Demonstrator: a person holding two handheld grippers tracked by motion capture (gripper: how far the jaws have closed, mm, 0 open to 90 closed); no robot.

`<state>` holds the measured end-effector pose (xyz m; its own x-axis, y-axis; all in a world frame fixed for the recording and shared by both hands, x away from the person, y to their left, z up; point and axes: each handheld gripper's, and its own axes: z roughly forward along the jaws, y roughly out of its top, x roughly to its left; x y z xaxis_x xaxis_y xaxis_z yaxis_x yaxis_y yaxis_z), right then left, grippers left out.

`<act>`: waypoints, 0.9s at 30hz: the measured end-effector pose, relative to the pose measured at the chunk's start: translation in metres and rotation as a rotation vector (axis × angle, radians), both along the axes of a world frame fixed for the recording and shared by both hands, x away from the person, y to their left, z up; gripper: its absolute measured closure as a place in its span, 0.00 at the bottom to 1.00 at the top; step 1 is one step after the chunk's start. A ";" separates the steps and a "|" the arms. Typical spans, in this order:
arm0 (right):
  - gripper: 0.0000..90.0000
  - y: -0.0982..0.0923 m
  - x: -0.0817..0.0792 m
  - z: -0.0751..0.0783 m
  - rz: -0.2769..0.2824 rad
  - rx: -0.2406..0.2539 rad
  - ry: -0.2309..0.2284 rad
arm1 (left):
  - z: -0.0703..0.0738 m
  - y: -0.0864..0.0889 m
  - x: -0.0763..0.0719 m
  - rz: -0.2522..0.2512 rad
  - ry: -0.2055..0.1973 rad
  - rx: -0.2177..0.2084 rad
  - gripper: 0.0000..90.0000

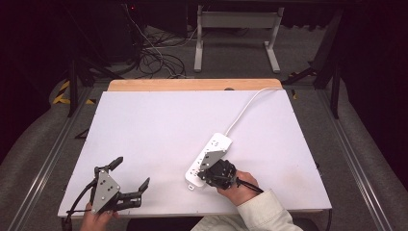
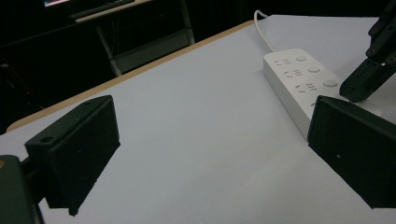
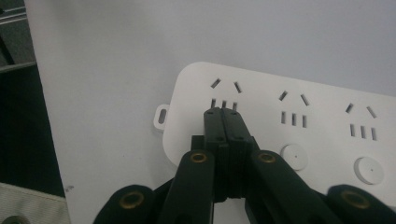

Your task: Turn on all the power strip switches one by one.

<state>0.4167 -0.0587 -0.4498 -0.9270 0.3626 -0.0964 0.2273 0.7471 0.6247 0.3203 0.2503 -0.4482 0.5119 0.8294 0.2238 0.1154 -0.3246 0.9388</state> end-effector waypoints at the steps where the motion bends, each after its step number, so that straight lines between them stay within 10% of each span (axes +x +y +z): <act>1: 1.00 0.000 0.000 0.000 0.002 -0.007 -0.003 | 0.000 0.000 0.000 0.000 0.000 0.000 0.03; 27: 1.00 0.001 -0.001 -0.003 -0.023 -0.009 -0.015 | 0.000 0.000 0.000 0.000 -0.003 0.002 0.03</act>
